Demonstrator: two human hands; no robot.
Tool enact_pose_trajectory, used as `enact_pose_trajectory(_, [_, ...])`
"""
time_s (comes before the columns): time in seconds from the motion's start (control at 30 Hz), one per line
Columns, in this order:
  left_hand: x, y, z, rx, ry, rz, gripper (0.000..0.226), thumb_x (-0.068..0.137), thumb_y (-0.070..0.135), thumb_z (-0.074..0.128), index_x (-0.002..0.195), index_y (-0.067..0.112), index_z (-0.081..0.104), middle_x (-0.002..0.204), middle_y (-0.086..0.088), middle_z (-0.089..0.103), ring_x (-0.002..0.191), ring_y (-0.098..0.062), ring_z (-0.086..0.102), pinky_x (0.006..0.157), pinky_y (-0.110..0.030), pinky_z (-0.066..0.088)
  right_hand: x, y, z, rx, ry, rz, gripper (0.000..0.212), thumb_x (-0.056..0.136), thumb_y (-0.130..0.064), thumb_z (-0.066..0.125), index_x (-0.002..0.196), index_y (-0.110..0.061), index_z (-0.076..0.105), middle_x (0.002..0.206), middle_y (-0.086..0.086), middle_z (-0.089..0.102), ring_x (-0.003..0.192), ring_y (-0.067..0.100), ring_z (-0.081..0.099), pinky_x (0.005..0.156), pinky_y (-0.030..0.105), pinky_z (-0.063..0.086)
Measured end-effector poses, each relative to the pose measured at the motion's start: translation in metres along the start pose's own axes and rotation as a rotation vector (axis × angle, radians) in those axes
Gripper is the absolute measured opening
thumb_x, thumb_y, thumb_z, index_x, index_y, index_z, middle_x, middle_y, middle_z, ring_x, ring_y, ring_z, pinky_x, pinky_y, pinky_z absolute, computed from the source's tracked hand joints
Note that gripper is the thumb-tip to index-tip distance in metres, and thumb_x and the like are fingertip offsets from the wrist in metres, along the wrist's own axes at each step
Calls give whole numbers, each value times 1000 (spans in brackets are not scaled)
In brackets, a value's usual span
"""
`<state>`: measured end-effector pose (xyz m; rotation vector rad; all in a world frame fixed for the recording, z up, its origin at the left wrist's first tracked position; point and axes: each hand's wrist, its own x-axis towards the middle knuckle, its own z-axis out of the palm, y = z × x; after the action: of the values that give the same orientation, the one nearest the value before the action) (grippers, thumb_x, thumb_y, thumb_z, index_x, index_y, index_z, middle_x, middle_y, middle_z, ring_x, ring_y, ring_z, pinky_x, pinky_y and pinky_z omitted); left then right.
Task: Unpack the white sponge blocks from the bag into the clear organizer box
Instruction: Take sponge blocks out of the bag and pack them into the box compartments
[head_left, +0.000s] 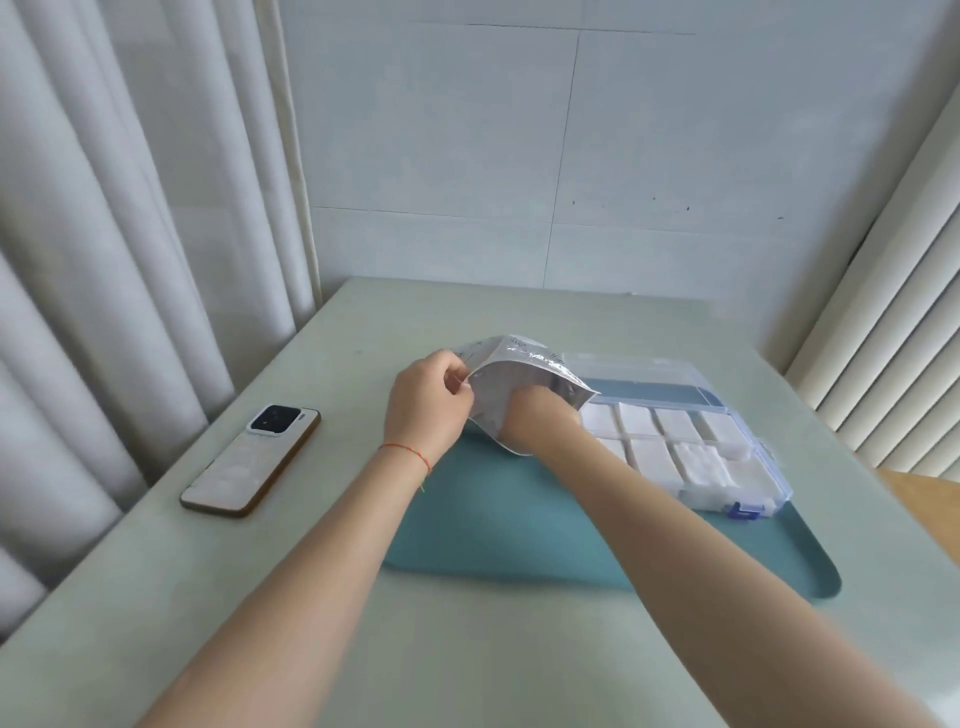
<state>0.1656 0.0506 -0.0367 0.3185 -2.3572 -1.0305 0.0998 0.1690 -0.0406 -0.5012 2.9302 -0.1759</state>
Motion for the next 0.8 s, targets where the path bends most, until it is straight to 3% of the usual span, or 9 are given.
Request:
enact_pose_trajectory(0.07, [2, -2, 0, -26, 21, 17, 13, 84, 10, 64, 79, 21, 61, 71, 10, 59, 67, -15, 55, 67, -26, 46, 3, 3, -3, 4, 15, -31, 26, 96, -23, 52, 113, -7, 62, 95, 5, 61, 87, 27, 57, 69, 28, 42])
enact_pose_trajectory(0.2, [7, -3, 2, -63, 28, 23, 10, 84, 12, 65, 79, 20, 63, 70, 11, 59, 67, -15, 56, 67, -27, 48, 4, 2, -17, 9, 99, -167, 24, 98, -12, 43, 112, -7, 62, 113, 9, 64, 102, 27, 59, 72, 27, 38])
enact_pose_trajectory(0.3, [9, -2, 4, -80, 33, 28, 8, 83, 12, 66, 80, 19, 65, 71, 10, 61, 68, -17, 58, 68, -28, 49, 12, -1, -18, -4, 156, -202, 24, 98, -20, 45, 110, -12, 64, 118, 10, 61, 112, 27, 55, 77, 30, 41])
enact_pose_trajectory(0.4, [12, -1, 5, -83, 45, 35, 9, 84, 12, 66, 79, 20, 65, 71, 9, 61, 68, -17, 57, 69, -29, 50, 22, -4, -9, -196, 164, -153, 37, 95, -22, 55, 130, -8, 54, 136, 17, 42, 128, 33, 38, 94, 41, 44])
enact_pose_trajectory(0.57, [16, 0, 6, -91, 36, 49, 11, 83, 11, 66, 78, 21, 64, 70, 11, 61, 64, -12, 56, 68, -28, 49, 35, -12, 2, -262, 147, 19, 66, 93, -20, 55, 146, 0, 21, 143, 21, 35, 131, 38, 36, 92, 48, 50])
enact_pose_trajectory(0.7, [17, -1, 7, -109, 35, 47, 10, 83, 11, 67, 79, 20, 66, 70, 10, 61, 64, -10, 55, 67, -25, 48, 43, -14, 1, -231, 100, 75, 67, 94, -24, 54, 147, 0, 20, 143, 20, 37, 131, 39, 36, 87, 50, 49])
enact_pose_trajectory(0.8, [19, -1, 8, -121, 31, 35, 9, 83, 12, 67, 79, 20, 66, 69, 11, 61, 62, -8, 55, 66, -24, 47, 48, -11, 0, -188, 106, 106, 73, 91, -31, 58, 147, -2, 21, 145, 19, 36, 132, 37, 37, 94, 51, 45])
